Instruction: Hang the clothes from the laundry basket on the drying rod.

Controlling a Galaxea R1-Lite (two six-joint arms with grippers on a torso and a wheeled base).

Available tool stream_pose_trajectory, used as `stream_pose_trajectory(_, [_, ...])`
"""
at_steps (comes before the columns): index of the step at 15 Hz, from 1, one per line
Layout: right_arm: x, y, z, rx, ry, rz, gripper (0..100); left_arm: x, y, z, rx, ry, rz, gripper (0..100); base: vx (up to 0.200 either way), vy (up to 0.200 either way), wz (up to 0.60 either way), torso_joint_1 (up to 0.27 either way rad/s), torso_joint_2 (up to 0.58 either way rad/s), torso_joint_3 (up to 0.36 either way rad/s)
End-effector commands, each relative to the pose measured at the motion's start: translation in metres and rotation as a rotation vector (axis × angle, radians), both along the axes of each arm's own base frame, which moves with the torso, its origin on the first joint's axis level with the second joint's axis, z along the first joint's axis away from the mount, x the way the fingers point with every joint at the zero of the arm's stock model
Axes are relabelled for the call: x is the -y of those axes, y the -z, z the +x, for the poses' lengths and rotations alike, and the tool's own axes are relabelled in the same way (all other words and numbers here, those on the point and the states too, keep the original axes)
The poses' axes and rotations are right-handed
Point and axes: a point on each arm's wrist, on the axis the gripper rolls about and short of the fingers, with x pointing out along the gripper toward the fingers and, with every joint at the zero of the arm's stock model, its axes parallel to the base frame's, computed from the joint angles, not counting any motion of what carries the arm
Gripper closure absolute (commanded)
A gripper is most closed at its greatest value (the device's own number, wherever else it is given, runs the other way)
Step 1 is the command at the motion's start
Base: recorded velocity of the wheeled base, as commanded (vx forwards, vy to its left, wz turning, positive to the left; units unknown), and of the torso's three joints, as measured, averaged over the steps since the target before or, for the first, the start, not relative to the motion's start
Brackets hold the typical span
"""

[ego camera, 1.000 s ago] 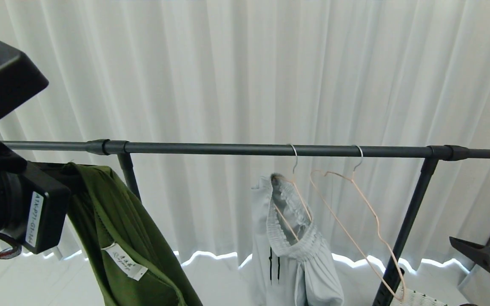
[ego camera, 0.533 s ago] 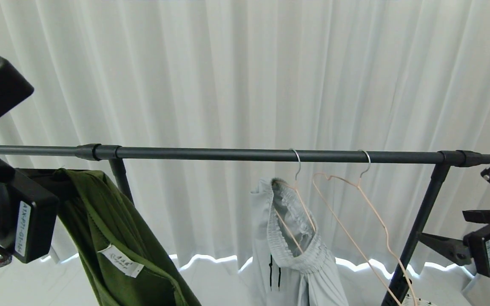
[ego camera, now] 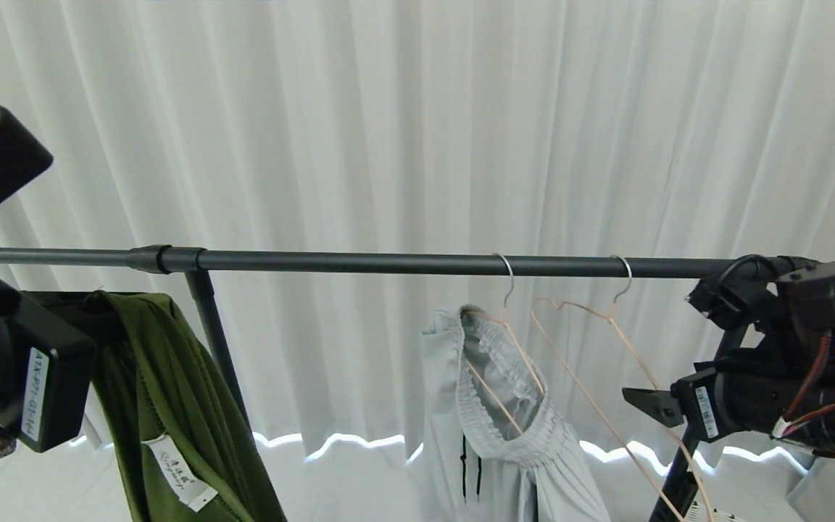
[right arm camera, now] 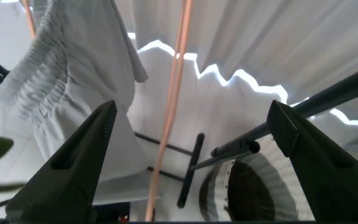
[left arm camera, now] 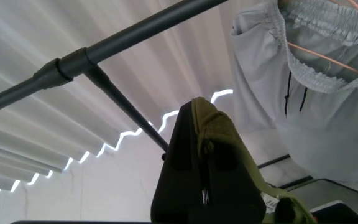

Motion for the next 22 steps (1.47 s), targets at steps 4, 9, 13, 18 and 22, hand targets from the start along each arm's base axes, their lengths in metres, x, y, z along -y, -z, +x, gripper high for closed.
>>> stream_pose_trajectory(4, [-0.018,0.029,0.024,-0.11,0.082,-0.024,0,0.0,0.0,0.0,0.0,0.0,0.001,100,0.0,0.0,0.0,0.0,0.0,0.0])
stream_pose_trajectory(9, [-0.022,0.037,0.03,-0.141,0.118,-0.021,0,0.001,0.0,0.0,-0.002,0.003,0.002,100,0.0,0.0,0.0,0.0,0.0,0.0])
stream_pose_trajectory(13, [-0.023,0.041,0.032,-0.151,0.122,-0.03,100,0.0,0.0,0.0,-0.001,0.002,-0.001,100,0.0,0.0,0.0,0.0,0.0,0.0])
stream_pose_trajectory(18, [-0.024,0.042,0.033,-0.155,0.126,-0.035,100,0.0,-0.001,-0.001,0.002,0.002,-0.004,100,0.0,0.0,0.0,0.0,0.0,0.0])
stream_pose_trajectory(22, [-0.021,0.035,0.031,-0.123,0.136,-0.025,100,-0.001,-0.001,-0.002,0.004,0.002,-0.005,100,0.0,0.0,0.0,0.0,0.0,0.0])
